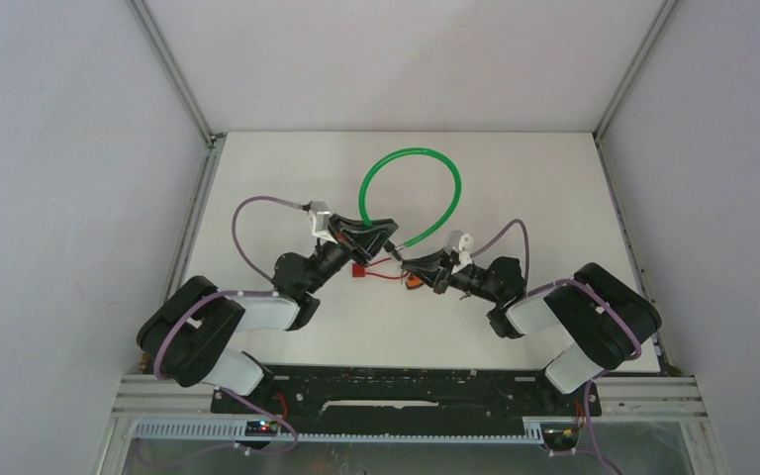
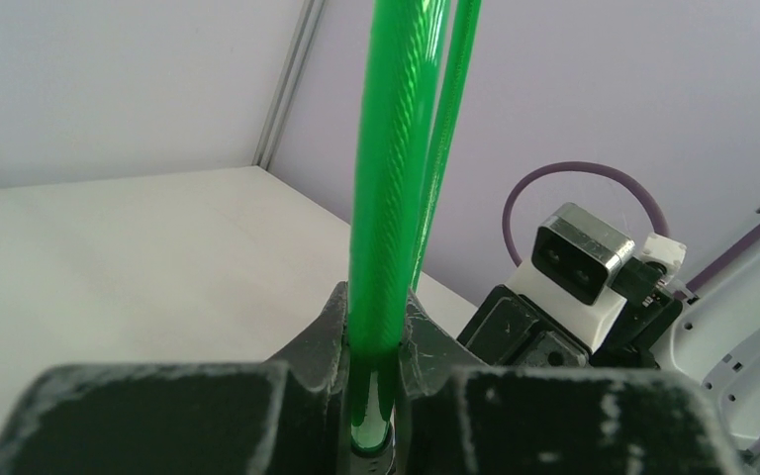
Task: Lock with the key
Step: Lock the lock.
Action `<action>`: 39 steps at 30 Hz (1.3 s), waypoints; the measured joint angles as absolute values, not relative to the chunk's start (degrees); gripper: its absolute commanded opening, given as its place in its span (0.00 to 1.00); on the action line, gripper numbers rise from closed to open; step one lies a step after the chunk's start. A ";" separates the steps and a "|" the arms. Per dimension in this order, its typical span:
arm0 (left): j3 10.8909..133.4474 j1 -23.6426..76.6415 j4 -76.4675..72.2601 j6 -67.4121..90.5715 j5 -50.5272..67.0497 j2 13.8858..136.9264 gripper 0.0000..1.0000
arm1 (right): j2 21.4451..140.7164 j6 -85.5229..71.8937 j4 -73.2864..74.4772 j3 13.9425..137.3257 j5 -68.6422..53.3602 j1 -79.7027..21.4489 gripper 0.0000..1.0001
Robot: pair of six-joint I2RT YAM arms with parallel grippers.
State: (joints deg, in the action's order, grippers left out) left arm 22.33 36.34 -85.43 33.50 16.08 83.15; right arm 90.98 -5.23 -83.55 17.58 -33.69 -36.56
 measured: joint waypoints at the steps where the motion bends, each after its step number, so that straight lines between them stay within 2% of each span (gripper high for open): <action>1: 22.37 36.34 -85.45 33.43 16.38 83.15 0.00 | 90.98 -5.61 -83.48 17.61 -34.04 -36.40 0.00; 4: 22.70 36.34 -85.41 32.97 17.26 83.15 0.00 | 90.98 -6.15 -83.48 17.69 -34.85 -35.94 0.00; 14: 22.96 36.36 -85.36 32.34 18.13 83.15 0.00 | 90.63 -5.58 -83.59 17.74 -33.26 -35.73 0.27; 30: 22.96 36.80 -85.23 32.53 18.48 83.15 0.00 | 89.12 -2.85 -84.16 17.30 -31.38 -36.64 0.35; 35: 22.96 36.86 -85.21 32.51 18.41 83.15 0.00 | 89.12 -0.36 -84.16 17.23 -28.03 -37.85 0.40; 39: 22.96 36.84 -85.10 32.49 18.20 83.15 0.00 | 89.12 2.04 -84.53 16.51 -23.59 -39.03 0.48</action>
State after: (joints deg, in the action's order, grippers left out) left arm 22.96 36.84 -85.10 32.49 18.20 83.15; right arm 89.12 2.04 -84.53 16.51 -23.59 -39.03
